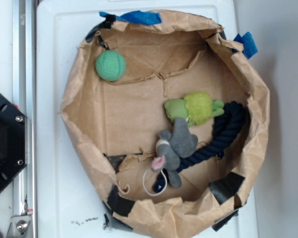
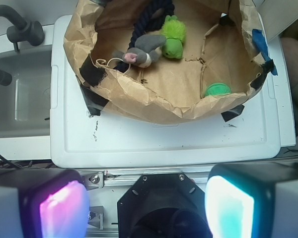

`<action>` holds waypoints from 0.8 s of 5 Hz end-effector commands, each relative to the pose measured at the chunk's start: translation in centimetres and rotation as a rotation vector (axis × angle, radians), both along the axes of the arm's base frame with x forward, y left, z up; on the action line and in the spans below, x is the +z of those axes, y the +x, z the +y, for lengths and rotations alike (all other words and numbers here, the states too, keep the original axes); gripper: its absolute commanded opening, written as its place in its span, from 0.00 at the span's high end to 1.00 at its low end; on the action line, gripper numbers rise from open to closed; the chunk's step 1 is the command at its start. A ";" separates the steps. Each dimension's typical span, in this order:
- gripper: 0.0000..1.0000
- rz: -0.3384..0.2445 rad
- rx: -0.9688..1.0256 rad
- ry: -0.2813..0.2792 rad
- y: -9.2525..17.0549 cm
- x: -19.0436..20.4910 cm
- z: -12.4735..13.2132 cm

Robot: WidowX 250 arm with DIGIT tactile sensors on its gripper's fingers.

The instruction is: Grab the green ball.

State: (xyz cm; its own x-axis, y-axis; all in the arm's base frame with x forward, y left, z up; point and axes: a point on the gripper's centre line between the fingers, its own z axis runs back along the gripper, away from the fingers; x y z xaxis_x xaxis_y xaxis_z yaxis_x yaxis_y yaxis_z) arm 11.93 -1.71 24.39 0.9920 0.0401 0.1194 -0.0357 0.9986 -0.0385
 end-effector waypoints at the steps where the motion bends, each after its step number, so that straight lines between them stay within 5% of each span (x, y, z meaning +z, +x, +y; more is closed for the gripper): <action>1: 0.00 0.000 0.000 0.000 0.0 0.0 0.0; 2: 0.00 0.010 -0.012 -0.005 4.5 -1.1 0.0; 4: 0.00 -0.072 -0.187 -0.017 8.6 -2.3 1.9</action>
State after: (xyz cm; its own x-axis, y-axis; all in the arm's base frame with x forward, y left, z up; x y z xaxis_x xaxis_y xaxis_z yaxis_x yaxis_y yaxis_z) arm 20.22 0.12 21.20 0.9737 -0.1645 0.1578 0.1745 0.9833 -0.0515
